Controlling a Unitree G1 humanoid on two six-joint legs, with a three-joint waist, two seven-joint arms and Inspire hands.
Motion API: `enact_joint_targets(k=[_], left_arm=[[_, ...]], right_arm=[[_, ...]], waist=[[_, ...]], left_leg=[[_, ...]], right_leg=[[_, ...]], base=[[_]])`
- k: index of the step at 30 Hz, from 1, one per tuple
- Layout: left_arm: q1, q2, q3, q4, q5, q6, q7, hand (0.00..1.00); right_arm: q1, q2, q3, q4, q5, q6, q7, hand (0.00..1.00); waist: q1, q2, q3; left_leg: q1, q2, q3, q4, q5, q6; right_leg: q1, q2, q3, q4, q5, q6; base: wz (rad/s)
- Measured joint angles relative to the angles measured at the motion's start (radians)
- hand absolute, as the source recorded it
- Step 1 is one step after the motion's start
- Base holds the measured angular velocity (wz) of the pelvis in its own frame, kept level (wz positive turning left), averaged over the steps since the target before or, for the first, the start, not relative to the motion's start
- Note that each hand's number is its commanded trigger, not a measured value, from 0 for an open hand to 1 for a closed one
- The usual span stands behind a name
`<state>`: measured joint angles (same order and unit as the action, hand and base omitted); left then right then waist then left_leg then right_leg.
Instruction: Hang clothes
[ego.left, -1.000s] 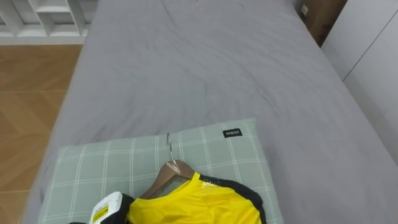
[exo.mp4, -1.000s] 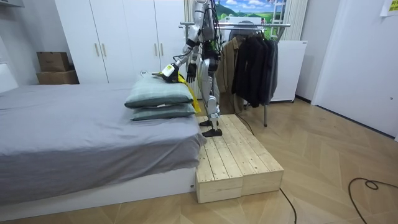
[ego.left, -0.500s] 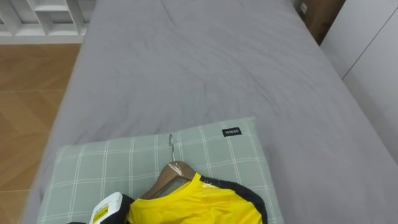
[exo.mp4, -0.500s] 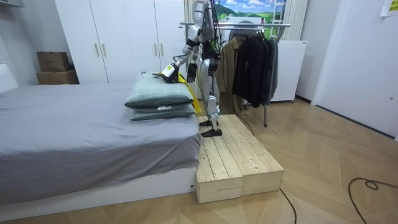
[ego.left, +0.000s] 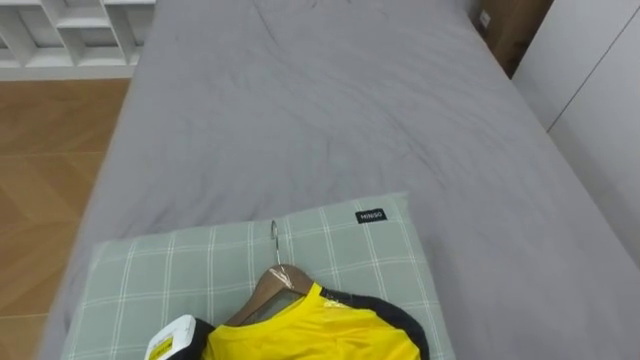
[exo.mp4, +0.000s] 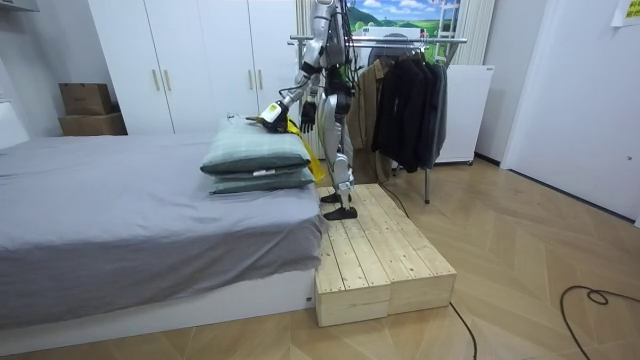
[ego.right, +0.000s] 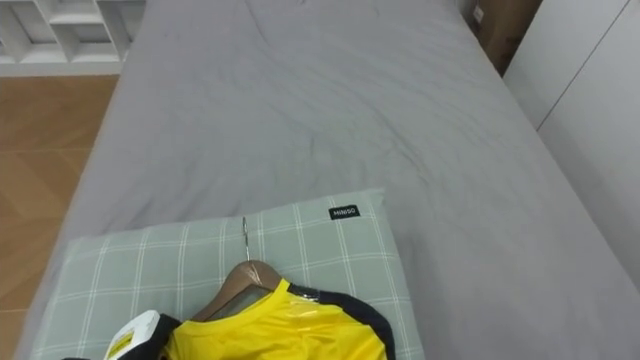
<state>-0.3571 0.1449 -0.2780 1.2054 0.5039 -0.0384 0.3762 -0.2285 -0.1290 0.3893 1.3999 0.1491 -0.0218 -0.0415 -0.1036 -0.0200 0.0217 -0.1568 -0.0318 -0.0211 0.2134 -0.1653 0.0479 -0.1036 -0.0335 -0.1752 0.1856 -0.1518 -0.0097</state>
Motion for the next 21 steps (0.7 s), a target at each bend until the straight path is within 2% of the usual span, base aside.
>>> enact_joint_targets(k=[3, 7, 9, 11, 13, 15, 19, 21], left_arm=[[0.000, 0.000, 0.001, -0.016, 0.001, 0.004, 0.009, 1.00], [0.000, 0.008, 0.005, -0.040, 0.003, 0.008, 0.012, 1.00], [0.000, 0.033, 0.008, -0.129, 0.020, 0.009, 0.013, 1.00], [0.000, 0.047, 0.010, -0.184, 0.023, 0.006, 0.027, 1.00], [0.000, 0.048, 0.019, -0.210, 0.018, 0.001, 0.044, 1.00], [0.010, 0.054, 0.042, -0.261, 0.013, 0.008, 0.046, 1.00], [0.044, 0.086, 0.056, -0.438, 0.014, 0.011, 0.049, 1.00], [0.046, 0.096, 0.059, -0.516, 0.015, 0.010, 0.062, 1.00]], right_arm=[[0.000, 0.000, -0.004, 0.001, 0.002, 0.000, -0.003, 0.00], [0.007, 0.000, -0.060, 0.003, 0.002, -0.001, -0.008, 0.00], [0.016, -0.002, -0.101, 0.001, -0.004, -0.010, -0.013, 0.00], [0.029, -0.004, -0.108, 0.001, -0.005, -0.011, -0.013, 0.00], [0.048, -0.011, -0.117, -0.001, -0.001, -0.011, -0.012, 0.00], [0.075, -0.025, -0.151, -0.010, 0.001, -0.010, -0.011, 0.00], [0.120, -0.051, -0.189, -0.044, 0.002, -0.007, -0.011, 0.00], [0.133, -0.067, -0.190, -0.041, -0.001, -0.008, -0.012, 0.00]], waist=[[-0.002, 0.001, -0.0007], [-0.004, 0.003, -0.0014], [-0.005, 0.010, -0.0020], [-0.005, 0.019, -0.0066], [-0.012, 0.031, -0.0070], [-0.015, 0.046, -0.0107], [-0.011, 0.052, -0.0115], [-0.008, 0.059, -0.0163]], left_leg=[[0.001, 0.000, -0.002, 0.003, 0.000, 0.000], [0.023, -0.001, -0.006, 0.004, 0.000, 0.000], [0.022, -0.002, -0.008, 0.009, 0.000, 0.000], [0.030, -0.002, -0.010, 0.009, 0.000, 0.000], [0.048, -0.004, -0.011, 0.008, 0.000, 0.000], [0.065, -0.004, -0.010, 0.005, 0.000, 0.000], [0.086, -0.001, -0.009, 0.007, 0.000, 0.000], [0.105, -0.002, -0.010, 0.001, 0.000, -0.001]], right_leg=[[0.004, 0.000, -0.001, 0.000, 0.000, 0.000], [0.031, 0.001, 0.003, -0.002, 0.000, 0.000], [0.032, 0.001, 0.005, -0.001, 0.000, 0.000], [0.042, 0.000, 0.003, -0.002, 0.000, 0.000], [0.063, 0.000, 0.003, -0.003, 0.000, 0.000], [0.079, 0.000, 0.004, -0.003, 0.000, 0.000], [0.098, 0.002, 0.002, -0.002, 0.000, 0.000], [0.121, 0.001, -0.003, -0.009, 0.000, 0.000]], base=[[0.01], [0.04], [0.00], [0.00], [0.00], [0.00], [0.00], [0.02]])
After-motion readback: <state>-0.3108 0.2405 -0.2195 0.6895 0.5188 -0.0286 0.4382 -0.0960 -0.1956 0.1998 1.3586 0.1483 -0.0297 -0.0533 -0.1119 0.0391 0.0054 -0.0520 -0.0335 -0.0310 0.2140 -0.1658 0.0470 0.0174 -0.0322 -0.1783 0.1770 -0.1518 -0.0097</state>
